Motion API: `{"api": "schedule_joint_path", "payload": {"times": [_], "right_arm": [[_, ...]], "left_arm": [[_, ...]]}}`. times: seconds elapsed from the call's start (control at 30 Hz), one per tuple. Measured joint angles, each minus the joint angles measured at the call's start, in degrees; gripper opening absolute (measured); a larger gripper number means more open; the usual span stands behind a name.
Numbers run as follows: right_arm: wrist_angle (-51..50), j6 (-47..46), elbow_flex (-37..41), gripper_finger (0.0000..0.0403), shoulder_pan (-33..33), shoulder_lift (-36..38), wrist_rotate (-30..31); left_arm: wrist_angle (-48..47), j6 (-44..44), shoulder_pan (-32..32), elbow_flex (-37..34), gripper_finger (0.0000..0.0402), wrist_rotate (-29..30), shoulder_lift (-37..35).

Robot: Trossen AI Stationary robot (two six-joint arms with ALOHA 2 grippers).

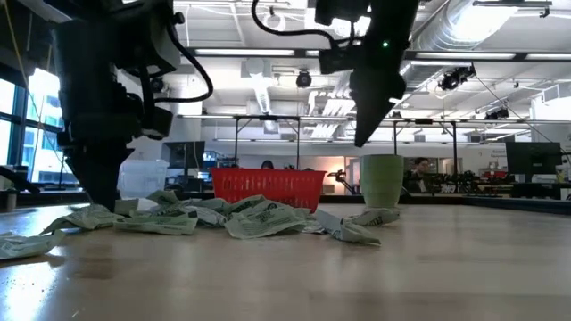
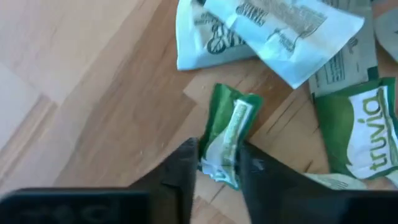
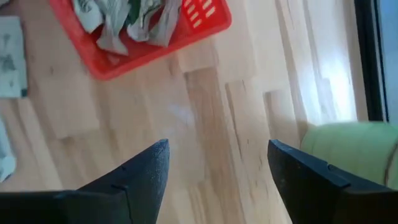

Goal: Pick and place Stevia / Truvia into bins
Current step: Put the truvia packet into the red basket, then put the stevia packet into the red basket

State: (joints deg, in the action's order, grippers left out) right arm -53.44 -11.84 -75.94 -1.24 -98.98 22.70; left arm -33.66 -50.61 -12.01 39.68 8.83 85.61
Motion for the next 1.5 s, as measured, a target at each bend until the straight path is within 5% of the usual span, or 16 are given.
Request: {"api": "schedule_joint_path", "payload": {"times": [0.17, 0.33, 0.53, 0.77, 0.9, 1.17, 1.5], "right_arm": [[-2.3, -4.2, 0.0, 0.0248, -2.5, 2.3, 3.1], [-11.3, -14.9, -0.1, 0.0236, -5.9, 4.9, 17.2], [-18.7, -24.2, -0.1, 0.0232, -9.4, 7.4, 14.7], [-19.1, -32.8, 0.0, 0.0232, -12.2, 7.9, 12.7], [-21.8, -38.7, 0.0, 0.0232, -13.7, 7.9, 16.0], [-24.0, -38.9, 0.0, 0.0232, -15.6, 7.9, 15.2], [-7.5, -7.8, 1.7, 0.0232, -14.7, 7.9, -0.7]], "left_arm": [[0.6, 1.9, 0.0, 0.3, 0.0048, 1.8, -0.6], [0.5, 8.8, 2.8, 3.3, 0.0022, 6.5, -3.6], [-1.3, 20.5, 9.8, 10.0, 0.0037, 6.2, -7.9], [12.9, 34.1, 17.0, 15.5, 0.0027, -7.0, -6.8], [14.6, 34.1, 21.4, 16.9, 0.0056, -14.6, -1.0], [13.8, 30.6, 22.9, 17.0, 0.0159, -15.8, 3.1], [-4.4, 29.8, 20.5, 17.1, 0.0256, -17.1, -12.2]]}}
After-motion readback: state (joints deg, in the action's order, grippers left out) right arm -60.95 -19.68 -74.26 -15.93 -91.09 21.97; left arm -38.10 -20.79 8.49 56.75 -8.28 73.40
